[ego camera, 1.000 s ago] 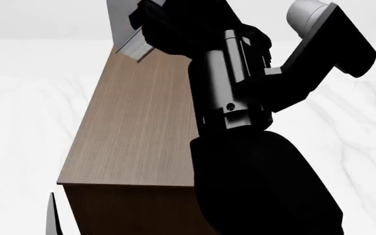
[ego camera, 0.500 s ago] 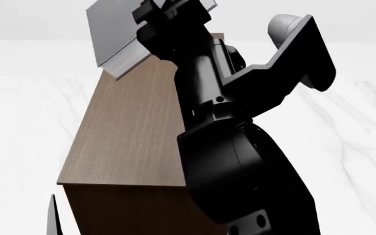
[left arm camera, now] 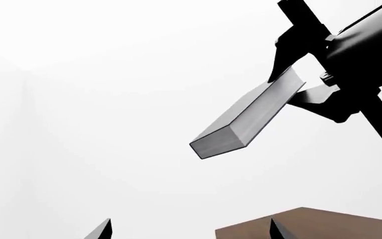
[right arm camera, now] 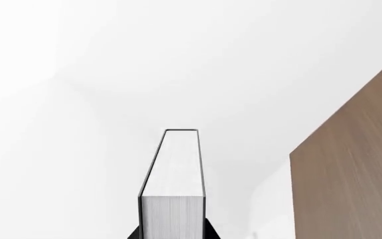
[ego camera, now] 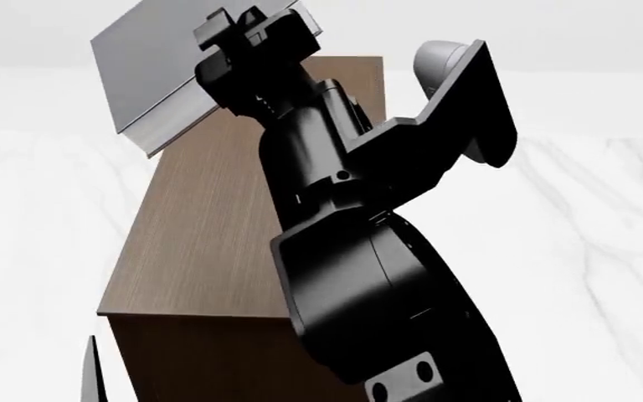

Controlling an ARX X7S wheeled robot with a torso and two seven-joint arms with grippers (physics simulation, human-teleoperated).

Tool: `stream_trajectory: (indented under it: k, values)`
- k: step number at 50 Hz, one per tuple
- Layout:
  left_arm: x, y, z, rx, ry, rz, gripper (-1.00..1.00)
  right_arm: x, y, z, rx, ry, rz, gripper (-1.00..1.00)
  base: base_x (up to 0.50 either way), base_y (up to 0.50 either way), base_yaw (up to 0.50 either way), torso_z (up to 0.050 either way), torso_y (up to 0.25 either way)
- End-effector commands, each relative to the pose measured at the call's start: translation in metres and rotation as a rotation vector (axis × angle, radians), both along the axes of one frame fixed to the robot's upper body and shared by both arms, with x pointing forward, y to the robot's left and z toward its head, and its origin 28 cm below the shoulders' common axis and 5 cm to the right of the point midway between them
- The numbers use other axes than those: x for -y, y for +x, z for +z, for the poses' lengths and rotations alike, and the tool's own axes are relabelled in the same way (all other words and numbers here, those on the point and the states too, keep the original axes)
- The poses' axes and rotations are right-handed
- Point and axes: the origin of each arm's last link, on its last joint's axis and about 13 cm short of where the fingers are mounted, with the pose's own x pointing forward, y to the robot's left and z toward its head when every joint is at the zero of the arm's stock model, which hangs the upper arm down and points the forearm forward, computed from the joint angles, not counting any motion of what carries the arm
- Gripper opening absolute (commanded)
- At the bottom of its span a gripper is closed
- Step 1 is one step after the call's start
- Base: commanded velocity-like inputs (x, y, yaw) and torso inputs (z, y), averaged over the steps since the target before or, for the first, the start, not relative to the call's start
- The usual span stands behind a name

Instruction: Pick up the book in the middle and place it on the cabinet shelf.

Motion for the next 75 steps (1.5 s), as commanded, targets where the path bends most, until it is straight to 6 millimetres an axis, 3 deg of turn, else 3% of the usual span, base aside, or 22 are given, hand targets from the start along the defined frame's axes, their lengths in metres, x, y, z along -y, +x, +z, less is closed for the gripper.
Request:
stream_trajectory:
  k: [1,48,75]
  values:
    - [-0.001,0.001,0.003,0.008,-0.003,0.011,1.0,0.001,0.006,0.008,0.066,0.062,-0.007,-1.0,0.0,0.0,0.0,0.0,0.0]
    - [-0.002,0.002,0.002,0.004,-0.005,0.015,1.0,-0.007,0.031,-0.007,-0.049,-0.043,-0.072,-1.0,0.0,0.0,0.0,0.0,0.002]
    - [-0.002,0.002,0.002,0.006,-0.001,0.014,1.0,-0.02,0.021,-0.021,-0.095,-0.106,-0.03,-1.0,0.0,0.0,0.0,0.0,0.002]
